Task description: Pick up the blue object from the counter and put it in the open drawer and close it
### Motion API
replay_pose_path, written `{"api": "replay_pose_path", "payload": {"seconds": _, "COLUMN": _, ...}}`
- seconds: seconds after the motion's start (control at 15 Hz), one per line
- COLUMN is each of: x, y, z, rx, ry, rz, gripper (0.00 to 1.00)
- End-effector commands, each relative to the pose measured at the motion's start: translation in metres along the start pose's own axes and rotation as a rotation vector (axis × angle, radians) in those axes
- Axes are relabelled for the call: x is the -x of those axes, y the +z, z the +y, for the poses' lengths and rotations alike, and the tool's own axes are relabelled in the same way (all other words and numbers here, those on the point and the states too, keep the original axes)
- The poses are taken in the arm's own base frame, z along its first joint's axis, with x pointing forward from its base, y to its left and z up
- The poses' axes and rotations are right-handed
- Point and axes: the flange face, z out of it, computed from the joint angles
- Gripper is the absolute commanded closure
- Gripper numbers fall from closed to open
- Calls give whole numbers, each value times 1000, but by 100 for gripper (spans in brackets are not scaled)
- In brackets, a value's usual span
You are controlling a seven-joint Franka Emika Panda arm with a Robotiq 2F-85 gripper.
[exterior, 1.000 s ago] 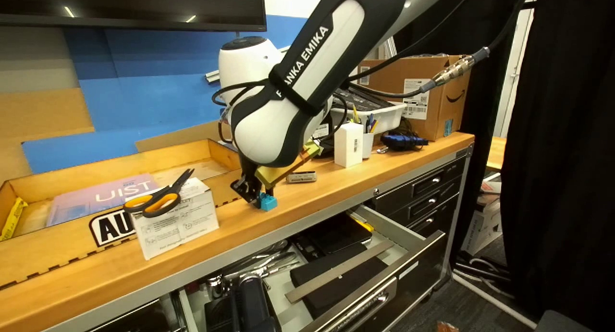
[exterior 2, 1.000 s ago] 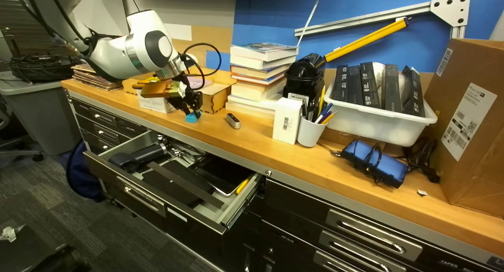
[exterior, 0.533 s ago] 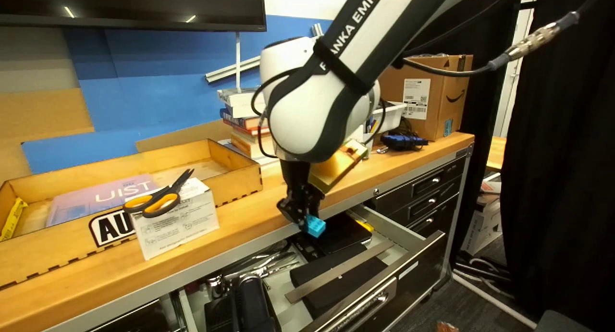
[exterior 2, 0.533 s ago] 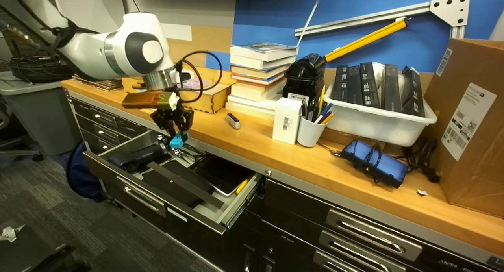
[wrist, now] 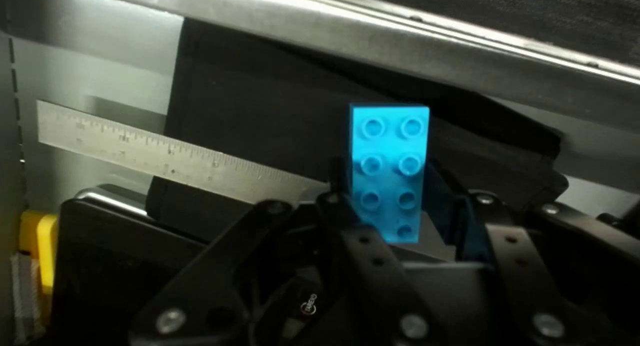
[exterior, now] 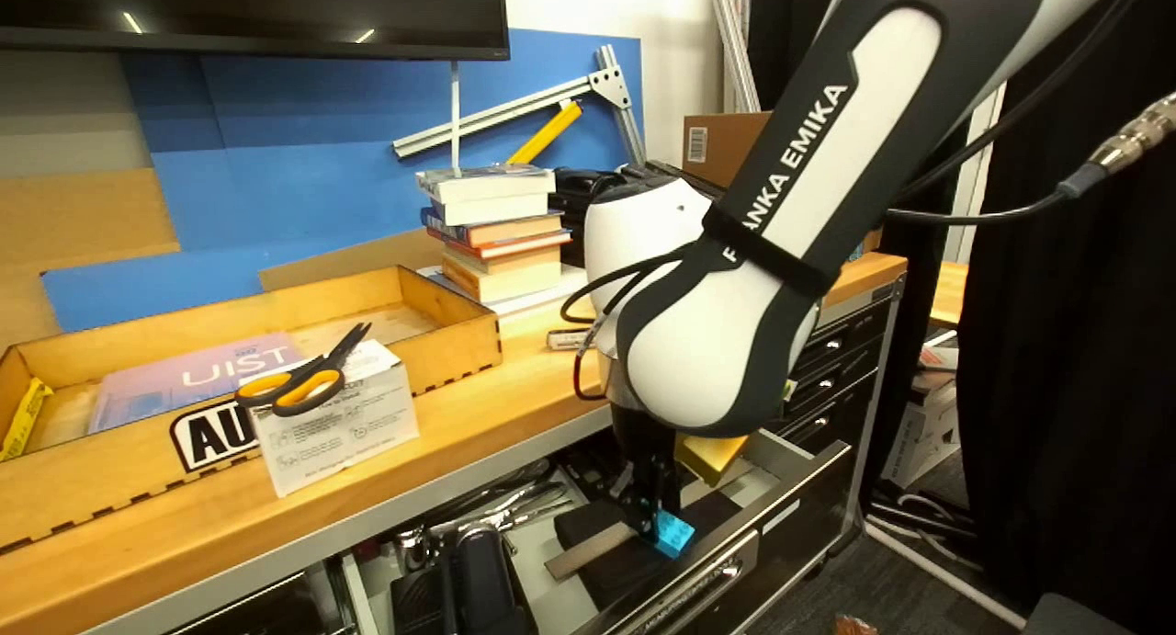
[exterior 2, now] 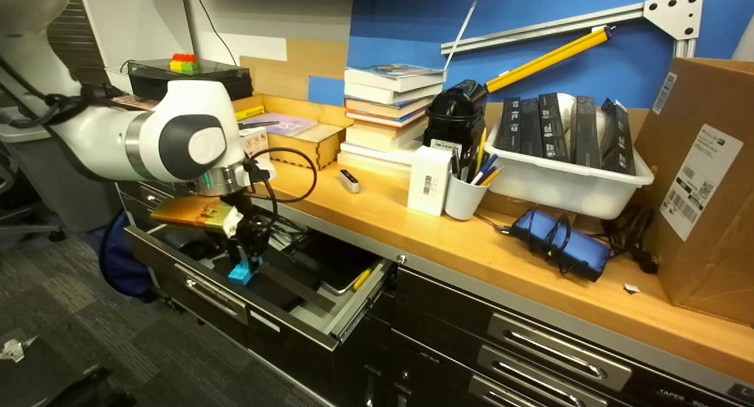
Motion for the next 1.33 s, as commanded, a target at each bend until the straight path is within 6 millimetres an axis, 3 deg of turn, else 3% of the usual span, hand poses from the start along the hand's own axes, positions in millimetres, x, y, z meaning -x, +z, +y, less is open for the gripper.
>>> {"api": "replay_pose_path", "payload": {"seconds": 0.0, "x": 10, "y": -8, "z": 1, "rx": 2, "ry": 10, "rz": 32, "gripper": 24}}
{"api": "replay_pose_path", "payload": {"seconds": 0.2, "x": 29, "y": -15, "z": 18, "rx": 26, "ry": 7, "rz": -41, "gripper": 1}}
{"api": "replay_pose_path", "payload": {"seconds": 0.47, "x": 58, "y": -16, "z": 46, "rx": 26, "ry": 46, "rz": -211, "gripper": 0}}
{"api": "replay_pose_path", "payload": {"seconds": 0.73, "x": 72, "y": -26, "z": 65, "rx": 10, "ry": 80, "rz": -267, "gripper": 1}}
{"api": "replay_pose_path", "payload": {"seconds": 0.93, "x": 79, "y": -2, "z": 64, "rx": 0, "ry": 85, "rz": -309, "gripper": 0}}
{"api": "replay_pose_path", "payload": {"seconds": 1.27, "x": 92, "y": 44, "z": 42, "rx": 16, "ry": 76, "rz": -386, "gripper": 0}}
